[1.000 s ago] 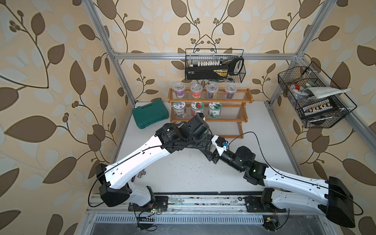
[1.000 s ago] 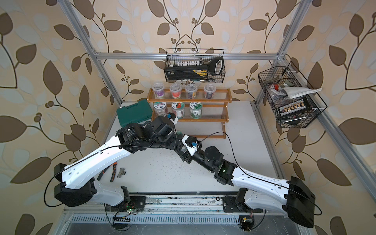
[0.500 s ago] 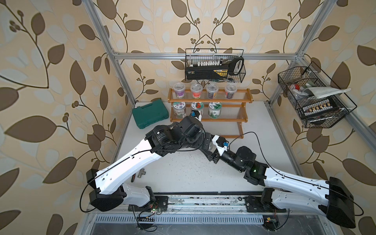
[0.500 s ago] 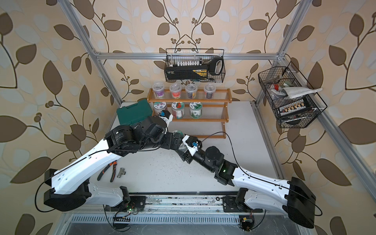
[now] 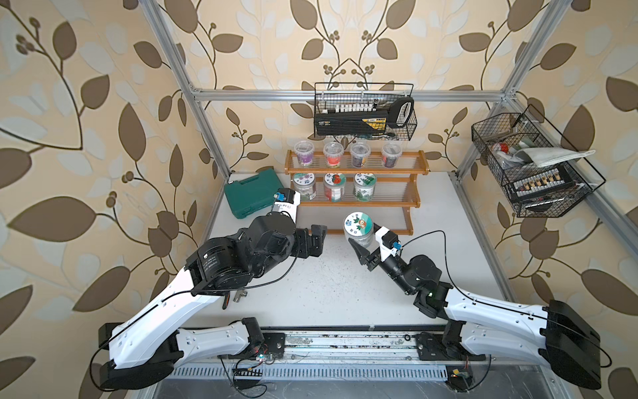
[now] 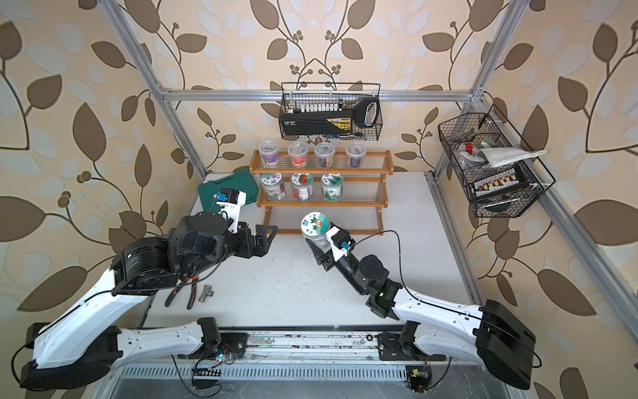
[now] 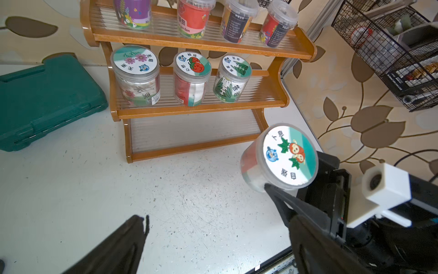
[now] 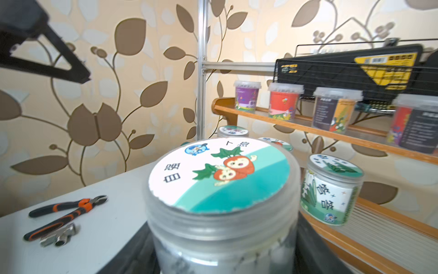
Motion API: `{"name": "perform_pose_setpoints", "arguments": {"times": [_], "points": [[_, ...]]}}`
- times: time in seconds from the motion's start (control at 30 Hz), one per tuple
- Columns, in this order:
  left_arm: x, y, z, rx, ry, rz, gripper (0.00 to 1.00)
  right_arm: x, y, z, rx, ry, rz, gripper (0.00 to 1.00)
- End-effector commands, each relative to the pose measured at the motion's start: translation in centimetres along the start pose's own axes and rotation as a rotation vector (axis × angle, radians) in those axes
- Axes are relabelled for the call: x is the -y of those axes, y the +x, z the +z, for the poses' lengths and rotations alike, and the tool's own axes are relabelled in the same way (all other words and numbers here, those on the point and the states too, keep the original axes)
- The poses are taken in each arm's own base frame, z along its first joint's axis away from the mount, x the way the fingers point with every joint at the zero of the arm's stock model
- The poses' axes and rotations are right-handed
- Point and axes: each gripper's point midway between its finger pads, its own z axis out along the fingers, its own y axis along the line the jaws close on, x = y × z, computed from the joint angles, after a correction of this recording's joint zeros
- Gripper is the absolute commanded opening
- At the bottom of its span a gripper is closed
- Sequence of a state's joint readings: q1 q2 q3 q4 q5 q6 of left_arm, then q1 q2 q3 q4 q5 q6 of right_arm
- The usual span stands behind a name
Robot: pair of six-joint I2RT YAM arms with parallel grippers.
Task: Place the seed container on the shelf
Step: Pick up the seed jar at the center of the board, then place the seed jar on the shelf.
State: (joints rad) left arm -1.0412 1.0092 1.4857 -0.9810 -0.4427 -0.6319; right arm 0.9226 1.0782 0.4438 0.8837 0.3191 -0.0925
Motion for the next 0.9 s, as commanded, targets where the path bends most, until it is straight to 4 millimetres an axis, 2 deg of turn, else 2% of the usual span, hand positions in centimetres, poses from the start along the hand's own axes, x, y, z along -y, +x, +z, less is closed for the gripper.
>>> {"name": "perform_pose_setpoints", "arguments": {"times": [0.0, 0.23, 0.5, 0.7, 0.87], "points": [[-0.4, -0.6, 0.3, 0.037, -0.025, -0.005, 0.99, 3.0, -2.1, -0.1, 0.115, 0.107, 0.059, 0.54], [-0.7, -0.2, 0.4, 0.029, -0.037, 0.001, 0.98, 8.0, -1.4, 0.2, 0.119, 0.220, 0.085, 0.54], [-1.2, -0.1, 0.3, 0.035, -0.053, 0.007, 0.99, 13.7, -0.2, -0.5, 0.114, 0.341, 0.101, 0.54], [-1.1, -0.1, 0.6, 0.034, -0.059, 0.013, 0.98, 16.1, 0.8, 0.2, 0.084, 0.384, 0.088, 0.54], [-1.2, 0.1, 0.6, 0.028, -0.065, 0.015, 0.98, 17.1, 1.7, 1.4, 0.075, 0.390, 0.076, 0.54]]}}
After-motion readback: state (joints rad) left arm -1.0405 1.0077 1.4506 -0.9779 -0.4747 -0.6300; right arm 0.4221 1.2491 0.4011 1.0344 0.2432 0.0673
